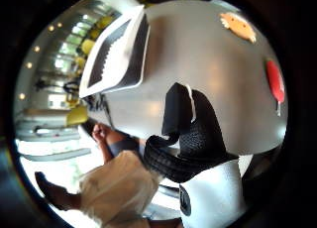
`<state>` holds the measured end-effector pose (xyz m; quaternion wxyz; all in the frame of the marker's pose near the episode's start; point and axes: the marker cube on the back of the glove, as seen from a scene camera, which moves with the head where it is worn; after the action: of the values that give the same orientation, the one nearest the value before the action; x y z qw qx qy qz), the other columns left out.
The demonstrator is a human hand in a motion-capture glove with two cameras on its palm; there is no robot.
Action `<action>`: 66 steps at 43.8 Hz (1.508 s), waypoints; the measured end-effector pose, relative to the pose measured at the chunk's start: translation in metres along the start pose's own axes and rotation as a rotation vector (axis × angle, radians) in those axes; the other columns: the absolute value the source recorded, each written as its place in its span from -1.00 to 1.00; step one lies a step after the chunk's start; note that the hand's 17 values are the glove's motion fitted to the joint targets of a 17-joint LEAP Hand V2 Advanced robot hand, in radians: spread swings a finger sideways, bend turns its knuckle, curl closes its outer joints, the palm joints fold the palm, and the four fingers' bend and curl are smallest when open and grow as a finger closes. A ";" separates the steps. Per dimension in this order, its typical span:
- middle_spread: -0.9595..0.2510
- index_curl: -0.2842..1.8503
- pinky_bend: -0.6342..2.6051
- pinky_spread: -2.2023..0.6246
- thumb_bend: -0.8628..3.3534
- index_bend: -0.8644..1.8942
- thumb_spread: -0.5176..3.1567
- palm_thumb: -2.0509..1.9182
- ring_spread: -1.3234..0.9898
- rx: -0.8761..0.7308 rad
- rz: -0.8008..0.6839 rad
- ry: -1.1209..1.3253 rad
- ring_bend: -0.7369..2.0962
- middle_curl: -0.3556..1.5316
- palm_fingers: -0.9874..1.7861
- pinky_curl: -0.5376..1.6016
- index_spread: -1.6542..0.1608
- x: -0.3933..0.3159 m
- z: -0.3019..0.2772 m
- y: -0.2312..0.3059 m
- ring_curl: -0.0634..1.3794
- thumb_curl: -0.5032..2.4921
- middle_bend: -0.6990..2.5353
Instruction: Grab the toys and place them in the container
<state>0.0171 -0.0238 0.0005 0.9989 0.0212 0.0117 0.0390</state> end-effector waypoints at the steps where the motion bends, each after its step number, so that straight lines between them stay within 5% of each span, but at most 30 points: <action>1: 0.46 -0.48 -0.12 0.54 -0.58 -0.26 0.07 0.03 0.11 0.001 0.013 0.004 -0.38 -0.53 -0.48 -0.20 0.53 0.003 0.000 -0.006 -0.84 -0.56 -0.52; 26: 0.50 -0.60 -0.09 0.54 -0.58 -0.37 0.04 0.09 0.10 -0.153 0.187 0.008 -0.31 -0.47 -0.55 -0.16 0.54 0.091 0.030 -0.186 -0.64 -0.49 -0.51; 37: 0.51 -0.66 -0.04 0.55 -0.60 -0.39 0.01 0.08 0.10 -0.174 0.236 -0.017 -0.32 -0.45 -0.55 -0.14 0.54 0.122 0.065 -0.233 -0.59 -0.48 -0.50; 43: 0.53 -0.68 0.07 0.57 -0.60 -0.38 -0.02 0.08 0.12 -0.267 0.447 -0.030 -0.35 -0.45 -0.54 -0.10 0.53 0.139 0.090 -0.244 -0.58 -0.47 -0.51; 47: 0.54 -0.69 0.12 0.58 -0.59 -0.38 -0.03 0.09 0.13 -0.288 0.436 -0.144 -0.35 -0.45 -0.53 -0.08 0.52 0.144 0.109 -0.248 -0.58 -0.47 -0.51; 53: 0.54 -0.69 0.14 0.53 -0.56 -0.31 0.00 0.17 0.12 -0.195 0.404 -0.236 -0.18 -0.43 -0.28 -0.08 0.49 0.148 0.111 -0.254 -0.48 -0.44 -0.46; 58: 0.42 -0.69 0.12 0.39 -0.50 -0.27 0.05 0.28 -0.01 -0.098 0.330 -0.205 0.04 -0.39 0.18 -0.13 0.49 0.141 0.094 -0.254 -0.42 -0.40 -0.39; 61: 0.37 -0.68 0.11 0.36 -0.49 -0.28 0.05 0.30 -0.05 -0.072 0.297 -0.222 0.07 -0.38 0.14 -0.13 0.48 0.128 0.083 -0.249 -0.38 -0.38 -0.41; 63: 0.30 -0.66 0.10 0.34 -0.48 -0.23 -0.02 0.36 -0.11 -0.050 0.259 -0.242 0.13 -0.33 0.37 -0.12 0.48 0.118 0.074 -0.244 -0.31 -0.34 -0.32; 66: 0.23 -0.65 0.08 0.32 -0.48 -0.22 -0.06 0.38 -0.14 -0.003 0.187 -0.269 0.16 -0.31 0.40 -0.12 0.47 0.099 0.056 -0.237 -0.28 -0.31 -0.30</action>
<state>0.1358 -0.2543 0.0442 0.9835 0.0260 -0.1244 0.1284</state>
